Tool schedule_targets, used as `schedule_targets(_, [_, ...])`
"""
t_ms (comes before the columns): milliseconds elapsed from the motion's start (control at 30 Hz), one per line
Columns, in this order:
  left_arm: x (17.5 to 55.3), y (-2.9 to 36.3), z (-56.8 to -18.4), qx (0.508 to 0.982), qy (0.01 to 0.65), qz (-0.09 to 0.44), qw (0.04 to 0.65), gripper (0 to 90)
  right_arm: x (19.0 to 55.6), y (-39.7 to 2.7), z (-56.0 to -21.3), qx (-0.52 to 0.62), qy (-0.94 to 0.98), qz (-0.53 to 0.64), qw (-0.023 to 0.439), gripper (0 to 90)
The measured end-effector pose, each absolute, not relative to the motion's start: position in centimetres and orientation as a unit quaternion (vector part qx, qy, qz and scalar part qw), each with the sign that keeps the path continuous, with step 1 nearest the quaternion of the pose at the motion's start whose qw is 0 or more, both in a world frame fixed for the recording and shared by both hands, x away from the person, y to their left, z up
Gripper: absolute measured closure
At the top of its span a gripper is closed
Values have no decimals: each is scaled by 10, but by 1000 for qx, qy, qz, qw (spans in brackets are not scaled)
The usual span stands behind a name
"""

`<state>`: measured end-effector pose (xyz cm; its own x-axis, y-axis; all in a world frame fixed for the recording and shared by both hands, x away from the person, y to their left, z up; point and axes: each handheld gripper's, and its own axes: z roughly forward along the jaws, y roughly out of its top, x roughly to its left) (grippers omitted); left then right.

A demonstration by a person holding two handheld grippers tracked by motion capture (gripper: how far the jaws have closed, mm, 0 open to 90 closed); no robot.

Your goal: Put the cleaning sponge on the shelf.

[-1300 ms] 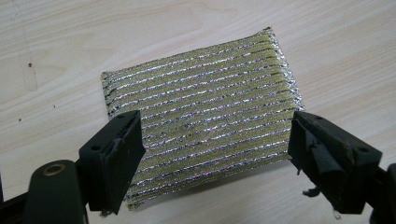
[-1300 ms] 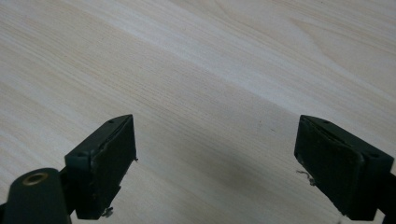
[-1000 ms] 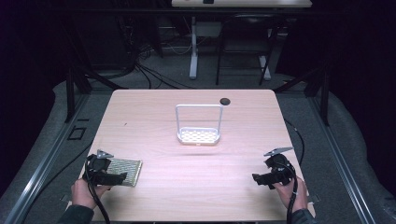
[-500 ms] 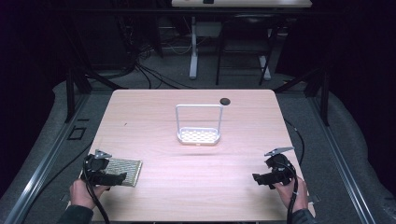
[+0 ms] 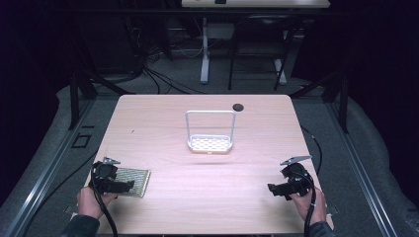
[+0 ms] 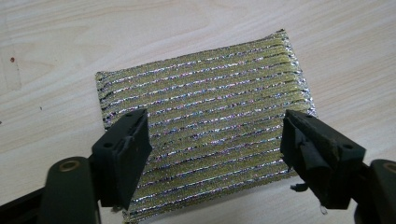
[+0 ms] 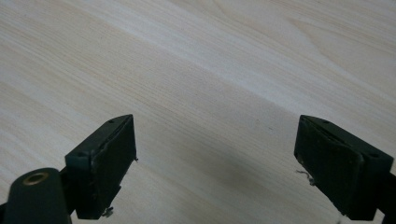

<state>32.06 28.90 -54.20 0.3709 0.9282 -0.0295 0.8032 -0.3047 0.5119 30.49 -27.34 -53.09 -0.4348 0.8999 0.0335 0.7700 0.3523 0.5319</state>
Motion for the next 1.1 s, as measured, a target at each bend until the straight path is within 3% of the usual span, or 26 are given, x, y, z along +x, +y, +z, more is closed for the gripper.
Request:
schedule_targets(200, [324, 288, -545, 797, 548, 127, 221, 344, 304, -275, -531, 516, 810, 243, 134, 123])
schedule_targets(567, [325, 288, -548, 789, 562, 136, 208, 621, 303, -274, -531, 516, 811, 241, 135, 123])
schedule_targets(1100, [324, 282, -551, 784, 566, 152, 203, 876, 302, -273, -530, 514, 811, 244, 137, 123])
